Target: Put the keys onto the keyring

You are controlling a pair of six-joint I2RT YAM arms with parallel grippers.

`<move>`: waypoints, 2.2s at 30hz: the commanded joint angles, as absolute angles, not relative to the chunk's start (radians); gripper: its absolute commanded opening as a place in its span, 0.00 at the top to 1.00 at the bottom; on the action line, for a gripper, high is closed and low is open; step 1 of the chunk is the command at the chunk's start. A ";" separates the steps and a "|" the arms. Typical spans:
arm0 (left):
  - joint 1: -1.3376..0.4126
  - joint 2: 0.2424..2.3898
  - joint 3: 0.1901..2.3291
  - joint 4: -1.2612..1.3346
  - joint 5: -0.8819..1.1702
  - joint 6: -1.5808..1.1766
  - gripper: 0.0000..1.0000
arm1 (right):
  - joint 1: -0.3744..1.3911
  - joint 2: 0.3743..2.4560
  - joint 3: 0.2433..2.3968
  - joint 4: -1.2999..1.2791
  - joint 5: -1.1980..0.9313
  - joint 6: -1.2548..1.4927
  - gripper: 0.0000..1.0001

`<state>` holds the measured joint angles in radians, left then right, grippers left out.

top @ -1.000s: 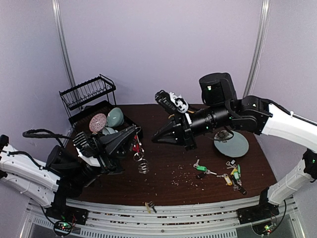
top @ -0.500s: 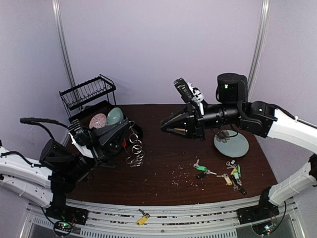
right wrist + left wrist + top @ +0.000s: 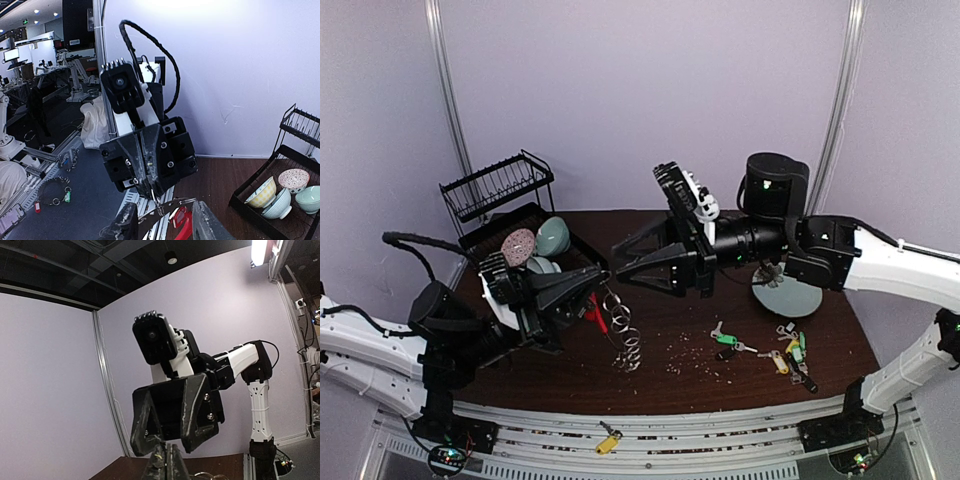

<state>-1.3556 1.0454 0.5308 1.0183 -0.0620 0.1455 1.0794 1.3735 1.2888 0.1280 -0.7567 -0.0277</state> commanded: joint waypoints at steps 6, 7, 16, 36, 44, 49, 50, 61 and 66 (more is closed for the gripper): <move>-1.353 1.043 0.557 1.049 -0.040 0.135 1.00 | 1.096 1.391 1.324 0.115 -0.759 -0.065 0.79; -1.353 1.043 0.558 1.049 -0.041 0.135 1.00 | 1.098 1.391 1.324 0.113 -0.760 -0.066 0.80; -1.353 1.047 0.566 1.040 -0.054 0.132 1.00 | 1.111 1.407 1.342 0.078 -0.740 -0.098 0.88; -1.353 1.034 0.557 1.046 -0.049 0.117 1.00 | 1.122 1.408 1.356 0.014 -0.741 -0.156 1.00; -1.352 0.857 0.586 0.726 0.032 0.085 0.54 | 1.068 1.332 1.253 0.086 -0.924 -0.239 1.00; -1.351 0.897 0.775 0.289 0.091 0.114 0.71 | 1.069 1.329 1.270 -0.002 -0.957 -0.346 1.00; -1.352 0.923 0.828 0.206 0.093 0.119 0.75 | 1.074 1.325 1.265 -0.015 -0.941 -0.372 1.00; -1.308 1.048 1.131 -0.267 0.204 0.064 0.68 | 1.154 1.253 1.212 -0.216 -0.737 -0.946 1.00; -1.225 1.095 1.186 -0.396 0.428 0.062 0.54 | 1.154 1.227 1.182 -0.191 -0.727 -0.966 1.00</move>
